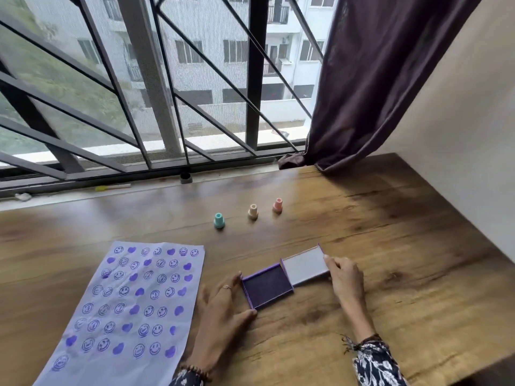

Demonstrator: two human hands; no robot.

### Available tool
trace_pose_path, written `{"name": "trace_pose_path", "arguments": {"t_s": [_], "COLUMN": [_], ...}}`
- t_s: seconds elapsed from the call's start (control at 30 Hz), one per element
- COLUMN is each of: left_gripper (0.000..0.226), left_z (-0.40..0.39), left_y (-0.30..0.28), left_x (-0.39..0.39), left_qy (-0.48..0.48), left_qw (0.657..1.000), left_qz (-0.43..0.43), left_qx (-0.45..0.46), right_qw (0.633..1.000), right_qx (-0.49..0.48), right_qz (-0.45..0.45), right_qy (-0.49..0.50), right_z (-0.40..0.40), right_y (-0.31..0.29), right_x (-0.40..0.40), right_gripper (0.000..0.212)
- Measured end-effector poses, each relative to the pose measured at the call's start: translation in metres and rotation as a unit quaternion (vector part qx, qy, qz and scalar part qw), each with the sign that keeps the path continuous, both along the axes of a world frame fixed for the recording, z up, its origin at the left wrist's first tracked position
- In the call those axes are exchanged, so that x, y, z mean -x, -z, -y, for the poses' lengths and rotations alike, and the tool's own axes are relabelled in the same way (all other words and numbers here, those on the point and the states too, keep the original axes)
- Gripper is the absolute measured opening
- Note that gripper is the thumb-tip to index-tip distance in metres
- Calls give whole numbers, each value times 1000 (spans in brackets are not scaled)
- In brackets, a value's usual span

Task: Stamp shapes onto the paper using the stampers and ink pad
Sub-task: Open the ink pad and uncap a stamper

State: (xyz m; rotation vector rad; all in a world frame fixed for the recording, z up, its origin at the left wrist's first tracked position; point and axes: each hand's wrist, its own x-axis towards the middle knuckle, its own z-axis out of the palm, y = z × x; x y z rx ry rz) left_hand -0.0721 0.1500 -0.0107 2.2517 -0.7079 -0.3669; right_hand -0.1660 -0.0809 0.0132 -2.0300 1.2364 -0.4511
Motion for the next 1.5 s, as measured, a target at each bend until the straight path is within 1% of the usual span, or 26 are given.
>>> {"name": "trace_pose_path", "arguments": {"t_s": [0.03, 0.1, 0.13, 0.17, 0.2, 0.23, 0.27, 0.3, 0.37, 0.43, 0.5, 0.57, 0.67, 0.77, 0.83, 0.93, 0.97, 1.03, 1.07, 1.13, 1.2, 1.27, 1.33, 1.4, 1.43, 1.5], "left_gripper": [77, 78, 78, 74, 64, 50, 38, 28, 11, 6, 5, 13, 16, 18, 19, 15, 13, 12, 14, 20, 18, 21, 24, 21, 19, 14], "left_z": [0, 2, 4, 6, 9, 14, 21, 30, 57, 90, 122, 146, 166, 175, 177, 170, 163, 148, 139, 123, 108, 94, 81, 71, 67, 58], "left_y": [-1, -4, -6, -9, -11, -14, -19, -26, -36, -40, -35, -27, -17, -13, -14, -20, -23, -32, -38, -54, -71, -88, -102, -111, -114, -114], "left_x": [-3, -8, -11, -13, -17, -20, -25, -30, -45, -61, -76, -87, -99, -105, -105, -100, -96, -86, -81, -69, -57, -45, -35, -25, -21, -13], "left_qy": [3, 12, 16, 10, -5, -26, -47, -59, -58, -47, -64, -114, -159, -172, -170, -166, -161, -139, -126, -106, -100, -91, -77, -77, -81, -85], "left_qw": [1000, 998, 997, 996, 997, 998, 998, 997, 996, 987, 969, 943, 921, 886, 863, 813, 800, 789, 790, 802, 813, 827, 856, 890, 901, 907], "left_qz": [-10, -36, -38, -25, 3, 33, 48, 40, -30, -130, -212, -270, -304, -361, -398, -455, -464, -471, -472, -463, -447, -426, -382, -318, -287, -252], "left_qx": [-8, -42, -68, -82, -71, -35, 6, 37, 65, 77, 113, 156, 186, 234, 261, 322, 346, 369, 370, 362, 359, 356, 339, 319, 314, 325], "right_qw": [1000, 999, 999, 998, 998, 998, 997, 996, 994, 992, 989, 983, 970, 962, 966, 969, 964, 940, 924, 895, 874, 858, 848, 847, 850, 833], "right_qx": [3, 9, 15, 22, 32, 43, 55, 68, 80, 73, 60, 60, 69, 59, 36, -47, -88, -190, -237, -299, -333, -354, -363, -363, -360, -389], "right_qz": [-5, -30, -43, -52, -56, -54, -47, -38, -12, 12, 29, 28, -21, -48, -15, 69, 99, 172, 210, 265, 298, 323, 336, 341, 344, 370], "right_qy": [-1, -7, -10, -11, -9, -10, -18, -33, -71, -103, -133, -172, -232, -264, -257, -232, -230, -223, -215, -201, -190, -187, -190, -185, -173, -132], "right_z": [1, 4, 6, 8, 11, 13, 15, 16, 20, 26, 33, 40, 52, 60, 63, 59, 55, 44, 36, 21, 5, -11, -26, -43, -51, -64], "right_y": [2, 3, 3, 3, 3, 1, -1, -4, -11, -16, -19, -18, -9, -1, 0, -8, -11, -19, -23, -31, -39, -48, -56, -61, -60, -59], "right_x": [-1, -3, -5, -7, -11, -16, -23, -32, -55, -82, -108, -131, -154, -164, -162, -148, -140, -122, -113, -96, -82, -69, -59, -52, -49, -45], "right_gripper": [45, 25, 17, 14, 14, 12, 10, 9, 8, 11, 14, 20, 30, 26, 23, 20, 20, 22, 23, 21, 17, 15, 15, 16, 15, 13]}}
